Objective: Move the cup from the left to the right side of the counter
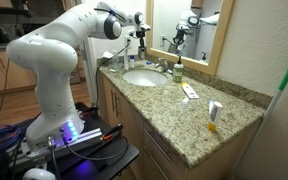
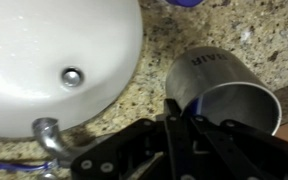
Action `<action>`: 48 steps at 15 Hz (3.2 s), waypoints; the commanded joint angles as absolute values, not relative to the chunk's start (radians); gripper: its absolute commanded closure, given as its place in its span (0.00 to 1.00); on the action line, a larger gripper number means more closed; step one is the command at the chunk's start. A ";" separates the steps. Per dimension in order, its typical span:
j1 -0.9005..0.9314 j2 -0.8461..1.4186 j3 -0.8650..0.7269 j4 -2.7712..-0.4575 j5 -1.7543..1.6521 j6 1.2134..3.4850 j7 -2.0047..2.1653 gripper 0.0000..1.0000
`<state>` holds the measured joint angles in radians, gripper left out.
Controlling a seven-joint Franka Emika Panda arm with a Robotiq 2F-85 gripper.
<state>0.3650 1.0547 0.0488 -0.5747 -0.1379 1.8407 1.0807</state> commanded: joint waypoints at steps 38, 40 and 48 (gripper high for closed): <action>0.174 0.337 -0.141 -1.260 -0.249 1.673 1.496 0.98; 0.156 0.282 -0.164 -1.351 -0.225 1.674 1.556 0.98; -0.017 0.065 -0.208 -1.742 -0.038 1.760 1.724 0.98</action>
